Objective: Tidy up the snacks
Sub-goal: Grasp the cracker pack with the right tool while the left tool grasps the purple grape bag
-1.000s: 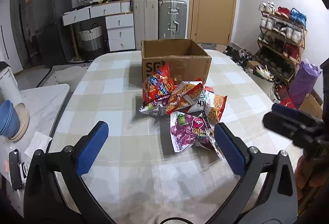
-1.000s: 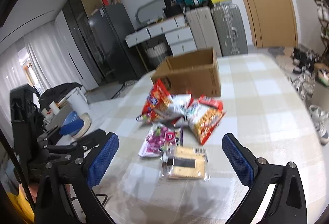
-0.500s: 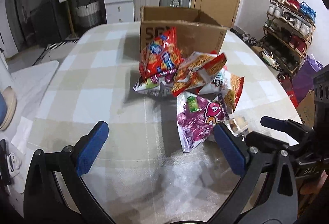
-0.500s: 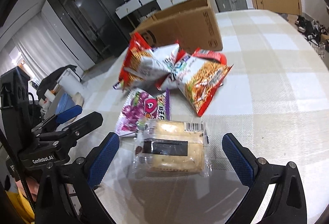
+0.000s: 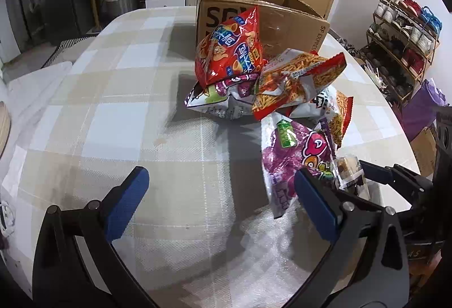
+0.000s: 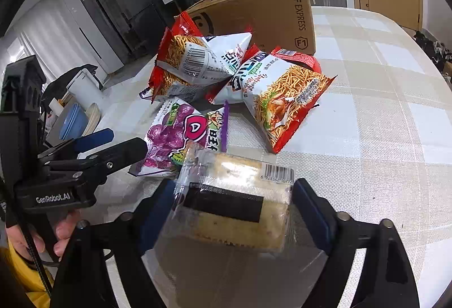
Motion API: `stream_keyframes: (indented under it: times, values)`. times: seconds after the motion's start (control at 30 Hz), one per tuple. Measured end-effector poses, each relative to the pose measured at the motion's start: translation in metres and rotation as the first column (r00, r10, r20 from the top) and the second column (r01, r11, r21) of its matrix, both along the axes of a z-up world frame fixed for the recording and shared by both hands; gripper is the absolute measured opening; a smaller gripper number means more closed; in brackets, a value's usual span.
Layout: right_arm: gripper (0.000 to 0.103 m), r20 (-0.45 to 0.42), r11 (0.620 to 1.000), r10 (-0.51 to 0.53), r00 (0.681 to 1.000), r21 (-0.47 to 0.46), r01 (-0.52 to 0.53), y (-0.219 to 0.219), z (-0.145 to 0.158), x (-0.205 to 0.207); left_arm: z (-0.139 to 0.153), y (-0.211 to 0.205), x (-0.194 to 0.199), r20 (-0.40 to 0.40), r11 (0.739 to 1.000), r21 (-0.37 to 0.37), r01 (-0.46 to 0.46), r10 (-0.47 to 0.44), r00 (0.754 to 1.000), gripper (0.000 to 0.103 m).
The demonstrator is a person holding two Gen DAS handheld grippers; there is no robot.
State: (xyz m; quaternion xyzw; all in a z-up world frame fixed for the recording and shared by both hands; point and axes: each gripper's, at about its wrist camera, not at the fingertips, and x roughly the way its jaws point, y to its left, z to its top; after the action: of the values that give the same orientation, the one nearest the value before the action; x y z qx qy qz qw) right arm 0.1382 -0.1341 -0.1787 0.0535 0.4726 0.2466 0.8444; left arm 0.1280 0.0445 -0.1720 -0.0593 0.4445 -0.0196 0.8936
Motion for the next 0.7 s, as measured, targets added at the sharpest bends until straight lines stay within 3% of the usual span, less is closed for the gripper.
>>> stream_keyframes:
  times: [0.17,0.4,0.7]
  values:
    - [0.069,0.002,1.000,0.003,1.000,0.025,-0.003,-0.005,0.001,-0.004,-0.003,0.001,0.002,-0.008,1.000,-0.007,0.001,-0.001,1.000,0.102]
    - [0.068,-0.014,0.995,-0.021,1.000,0.102,0.022,-0.021,0.001,-0.004,-0.004,0.000,0.000,-0.018,1.000,-0.022,0.007,-0.007,1.000,0.102]
    - [0.068,0.037,0.985,-0.050,0.998,0.164,0.043,-0.043,0.014,-0.008,-0.009,-0.012,0.018,-0.094,0.991,-0.126,0.050,-0.063,0.994,0.102]
